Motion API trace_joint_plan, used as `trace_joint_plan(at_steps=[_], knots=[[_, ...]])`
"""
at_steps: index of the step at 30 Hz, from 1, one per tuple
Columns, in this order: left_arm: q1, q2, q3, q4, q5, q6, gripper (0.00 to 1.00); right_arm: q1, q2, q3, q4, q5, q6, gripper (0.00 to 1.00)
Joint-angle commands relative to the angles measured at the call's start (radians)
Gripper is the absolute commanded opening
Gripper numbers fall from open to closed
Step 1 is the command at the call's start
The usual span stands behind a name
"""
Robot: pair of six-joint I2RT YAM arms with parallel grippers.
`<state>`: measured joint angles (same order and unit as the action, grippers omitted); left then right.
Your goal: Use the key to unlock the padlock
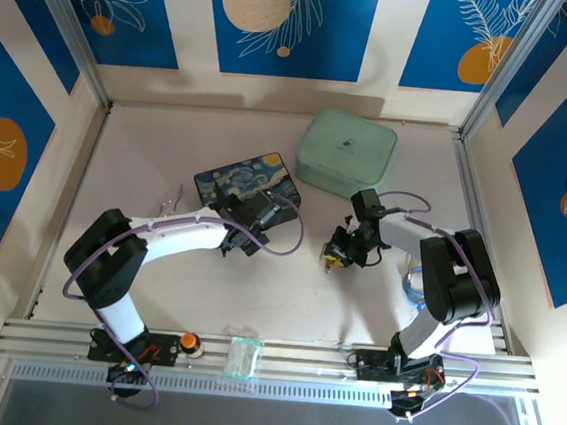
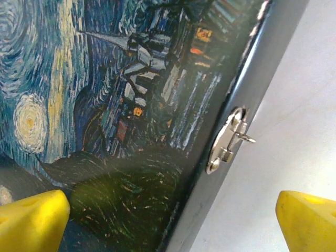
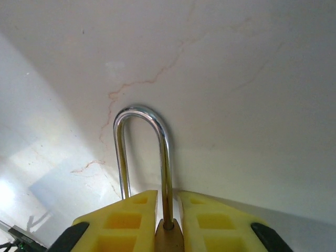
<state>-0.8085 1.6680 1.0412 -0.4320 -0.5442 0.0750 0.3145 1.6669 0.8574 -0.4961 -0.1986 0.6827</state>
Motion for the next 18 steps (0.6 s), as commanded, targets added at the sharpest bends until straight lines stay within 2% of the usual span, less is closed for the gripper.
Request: trace_joint_plan(at_steps=[1,3,12,16,18], knots=[[0.016,-0.021,-0.063,-0.119,-0.009,-0.053,0.99,0.016,0.041,0.028,-0.17,0.052,-0.044,0.22],[0.017,-0.054,-0.082,-0.095,-0.011,-0.052,1.0,0.028,0.046,0.037,-0.183,0.073,-0.046,0.26],[0.02,-0.155,-0.078,-0.131,-0.031,-0.092,0.99,0.114,0.037,0.083,-0.267,0.223,-0.009,0.27],[0.021,-0.198,-0.072,-0.154,-0.024,-0.103,1.0,0.14,-0.003,0.094,-0.334,0.323,0.0,0.39],[0.021,-0.189,-0.07,-0.187,-0.053,-0.127,1.0,0.149,-0.009,0.096,-0.344,0.347,-0.003,0.41]])
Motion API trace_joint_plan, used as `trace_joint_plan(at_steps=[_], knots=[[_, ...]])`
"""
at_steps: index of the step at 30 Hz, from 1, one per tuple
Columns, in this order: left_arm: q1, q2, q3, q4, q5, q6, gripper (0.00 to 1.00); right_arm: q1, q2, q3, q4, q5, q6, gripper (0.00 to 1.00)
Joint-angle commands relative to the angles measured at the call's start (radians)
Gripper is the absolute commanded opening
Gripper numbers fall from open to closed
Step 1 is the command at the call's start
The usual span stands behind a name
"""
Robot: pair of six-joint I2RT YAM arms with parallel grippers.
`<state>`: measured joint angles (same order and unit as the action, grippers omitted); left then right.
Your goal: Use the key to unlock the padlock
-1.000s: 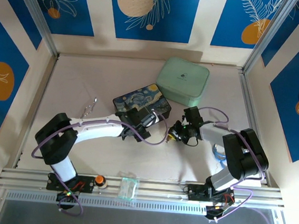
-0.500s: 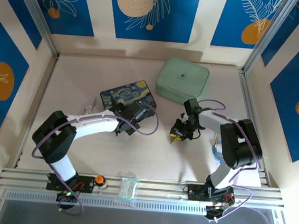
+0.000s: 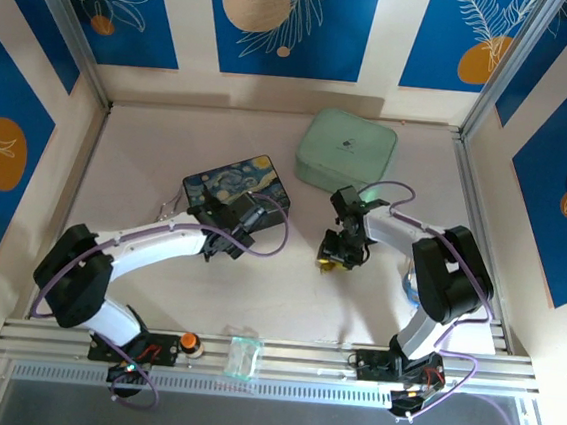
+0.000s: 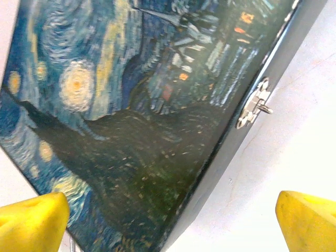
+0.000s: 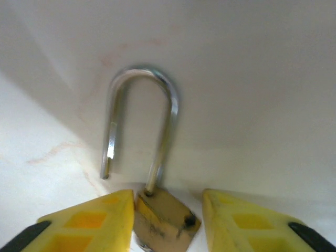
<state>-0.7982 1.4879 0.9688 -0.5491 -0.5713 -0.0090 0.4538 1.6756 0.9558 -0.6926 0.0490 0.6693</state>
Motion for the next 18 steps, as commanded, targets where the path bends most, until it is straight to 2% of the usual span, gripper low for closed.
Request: trace_joint_plan(at_steps=[1,11,15,18], knots=[[0.012,-0.001,0.001,-0.086,-0.046,-0.058,0.99,0.011,-0.018,-0.004,-0.143,0.095,0.01,0.41],[0.09,0.03,-0.029,-0.142,-0.11,-0.118,0.99,0.041,-0.058,0.002,-0.154,0.141,0.008,0.43],[0.124,0.037,-0.016,-0.12,-0.132,-0.103,1.0,0.049,-0.108,0.025,-0.168,0.172,0.007,0.57],[0.149,0.042,0.0,-0.111,-0.161,-0.075,1.0,0.055,-0.15,0.041,-0.17,0.189,-0.004,0.63]])
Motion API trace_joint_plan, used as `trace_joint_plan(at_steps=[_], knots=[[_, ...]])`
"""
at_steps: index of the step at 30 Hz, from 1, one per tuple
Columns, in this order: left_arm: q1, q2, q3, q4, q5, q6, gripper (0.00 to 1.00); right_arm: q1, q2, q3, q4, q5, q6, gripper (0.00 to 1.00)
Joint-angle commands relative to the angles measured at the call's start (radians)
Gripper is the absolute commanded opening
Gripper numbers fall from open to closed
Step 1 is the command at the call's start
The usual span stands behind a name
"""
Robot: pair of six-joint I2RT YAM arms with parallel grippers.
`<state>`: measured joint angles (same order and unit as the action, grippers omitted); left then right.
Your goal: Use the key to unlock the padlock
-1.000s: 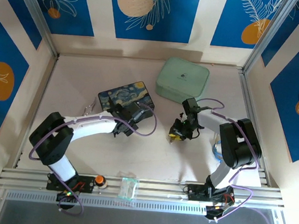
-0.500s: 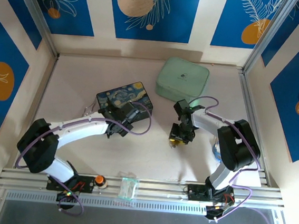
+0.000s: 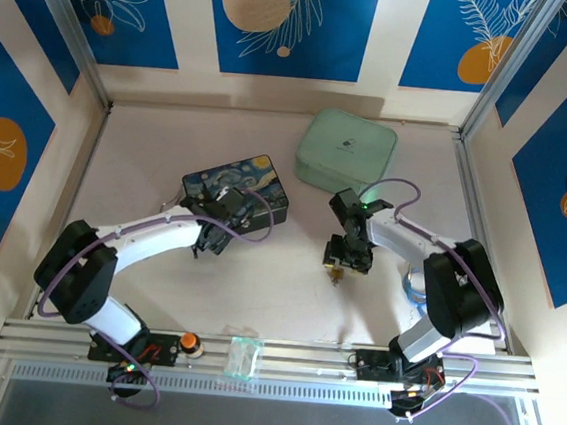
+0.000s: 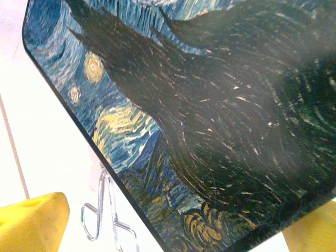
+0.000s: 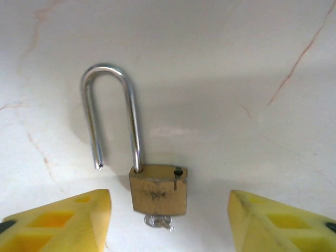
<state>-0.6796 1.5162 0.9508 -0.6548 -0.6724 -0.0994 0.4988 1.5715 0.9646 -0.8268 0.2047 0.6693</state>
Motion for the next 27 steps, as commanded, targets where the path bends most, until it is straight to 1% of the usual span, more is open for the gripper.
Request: trace_joint_plan(at_steps=[1,3,4,6,9,10,11,12,14,15,17,18,20,22,24,25,27], knots=[[0.049,0.009,0.023,0.012,-0.045,0.028,0.99,0.01,-0.059,0.036,-0.033,0.038,-0.008,0.64],[0.094,0.009,0.03,0.072,-0.001,0.076,0.99,0.011,-0.078,0.043,-0.031,0.046,-0.011,0.65],[0.114,0.019,0.048,0.076,0.014,0.098,1.0,0.011,-0.087,0.046,-0.025,0.05,-0.016,0.65],[0.12,0.018,0.07,0.081,0.007,0.121,0.99,0.011,-0.115,0.045,-0.006,0.06,-0.03,0.65],[0.117,-0.053,0.039,0.117,0.084,0.093,1.0,0.011,-0.196,0.025,0.055,0.111,-0.068,0.66],[0.115,-0.091,0.017,0.132,0.103,0.073,1.0,0.006,-0.231,0.013,0.089,0.134,-0.094,0.72],[0.113,-0.13,-0.006,0.153,0.12,0.059,1.0,0.005,-0.261,-0.002,0.129,0.17,-0.116,0.8],[0.113,-0.183,-0.043,0.191,0.162,0.043,1.0,0.002,-0.294,-0.021,0.172,0.213,-0.136,0.86],[0.118,-0.301,-0.123,0.304,0.248,0.018,0.99,-0.021,-0.347,-0.06,0.266,0.262,-0.182,0.87],[0.126,-0.352,-0.157,0.348,0.274,0.0,1.0,-0.041,-0.37,-0.088,0.325,0.278,-0.204,0.88],[0.141,-0.409,-0.195,0.405,0.257,-0.029,1.0,-0.078,-0.401,-0.143,0.442,0.286,-0.251,0.93],[0.144,-0.426,-0.214,0.44,0.212,-0.018,1.0,-0.097,-0.411,-0.175,0.511,0.289,-0.287,0.93],[0.144,-0.462,-0.278,0.561,0.173,0.067,0.99,-0.142,-0.422,-0.231,0.649,0.296,-0.365,0.93],[0.155,-0.505,-0.375,0.742,0.104,0.112,0.99,-0.189,-0.433,-0.298,0.806,0.308,-0.438,0.93],[0.188,-0.533,-0.435,0.847,0.098,0.121,0.99,-0.245,-0.434,-0.372,0.958,0.289,-0.476,0.94],[0.214,-0.535,-0.444,0.856,0.111,0.112,0.99,-0.279,-0.431,-0.409,1.032,0.264,-0.484,0.94],[0.246,-0.523,-0.456,0.876,0.115,0.147,0.99,-0.344,-0.421,-0.467,1.155,0.215,-0.478,0.94]])
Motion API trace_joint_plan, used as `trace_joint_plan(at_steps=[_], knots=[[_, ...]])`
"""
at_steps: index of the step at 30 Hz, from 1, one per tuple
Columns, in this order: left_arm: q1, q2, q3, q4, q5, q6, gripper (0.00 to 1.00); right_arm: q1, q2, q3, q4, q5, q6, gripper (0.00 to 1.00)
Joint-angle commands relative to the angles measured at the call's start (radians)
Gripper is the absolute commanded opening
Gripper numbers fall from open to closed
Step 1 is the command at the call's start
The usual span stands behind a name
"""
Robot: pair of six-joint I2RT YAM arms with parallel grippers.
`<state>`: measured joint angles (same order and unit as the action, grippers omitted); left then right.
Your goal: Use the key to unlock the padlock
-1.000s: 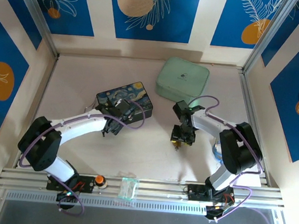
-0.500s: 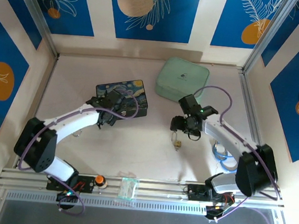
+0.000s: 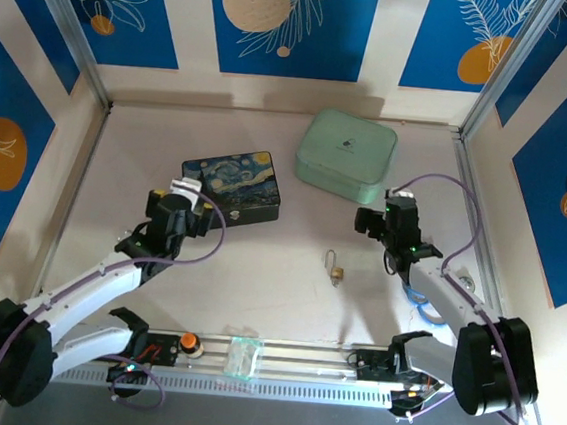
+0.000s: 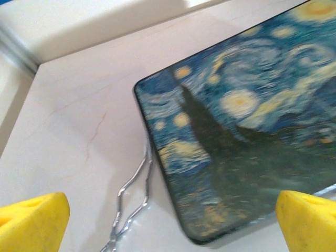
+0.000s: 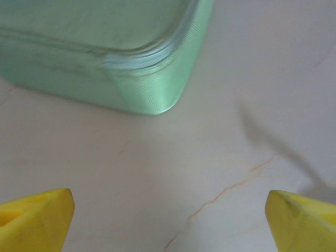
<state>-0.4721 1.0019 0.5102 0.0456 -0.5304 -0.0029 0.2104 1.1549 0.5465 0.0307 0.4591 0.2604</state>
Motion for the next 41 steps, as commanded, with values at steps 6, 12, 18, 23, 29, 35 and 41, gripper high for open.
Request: trace_joint_plan(at_steps=[6,12,18,23,29,35,41], knots=[[0.186,0.092,-0.116,0.412,0.036,0.002,0.99,-0.132,0.147,-0.119,0.585,-0.094,-0.137,0.93],[0.286,0.328,-0.179,0.746,0.11,0.015,0.99,-0.14,0.339,-0.155,0.824,-0.153,-0.163,0.92],[0.357,0.487,-0.196,0.938,0.326,0.049,0.99,-0.179,0.365,-0.14,0.798,-0.264,-0.155,0.91],[0.374,0.555,-0.199,1.004,0.411,0.063,0.99,-0.192,0.367,-0.136,0.794,-0.281,-0.147,0.99],[0.392,0.562,-0.14,0.903,0.39,0.03,0.99,-0.193,0.364,-0.139,0.796,-0.28,-0.148,0.99],[0.393,0.566,-0.141,0.908,0.389,0.034,0.99,-0.193,0.365,-0.139,0.796,-0.281,-0.148,0.99],[0.391,0.562,-0.144,0.912,0.385,0.035,0.99,-0.198,0.366,-0.139,0.796,-0.294,-0.147,0.99]])
